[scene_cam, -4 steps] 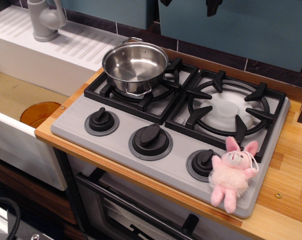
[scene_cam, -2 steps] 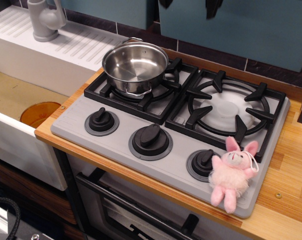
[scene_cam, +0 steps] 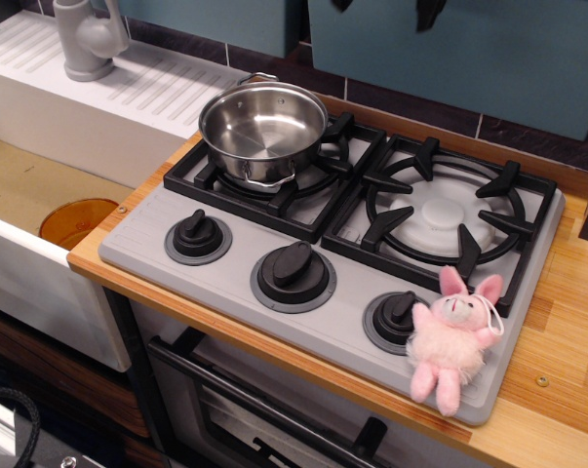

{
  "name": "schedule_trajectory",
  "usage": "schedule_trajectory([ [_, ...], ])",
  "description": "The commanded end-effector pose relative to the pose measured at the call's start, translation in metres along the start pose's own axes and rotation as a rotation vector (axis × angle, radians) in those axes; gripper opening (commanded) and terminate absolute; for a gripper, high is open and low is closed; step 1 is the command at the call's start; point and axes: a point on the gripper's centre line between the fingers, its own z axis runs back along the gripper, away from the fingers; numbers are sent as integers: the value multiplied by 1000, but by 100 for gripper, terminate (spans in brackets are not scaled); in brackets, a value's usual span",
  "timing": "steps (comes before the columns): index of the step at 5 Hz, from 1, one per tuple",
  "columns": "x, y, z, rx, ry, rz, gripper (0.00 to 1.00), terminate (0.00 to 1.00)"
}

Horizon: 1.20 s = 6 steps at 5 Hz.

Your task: End effector reaching pot or pan

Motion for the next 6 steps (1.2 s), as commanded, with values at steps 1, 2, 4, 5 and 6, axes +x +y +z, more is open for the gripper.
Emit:
schedule_trajectory([
  [1,28,2,12,26,-74,5,100,0],
  [2,15,27,2,71,-104,-43,100,0],
  [4,12,41,-4,69,-120,-59,100,0],
  [5,14,41,-9,66,-127,-54,100,0],
  [6,21,41,-18,56,-125,-57,100,0],
])
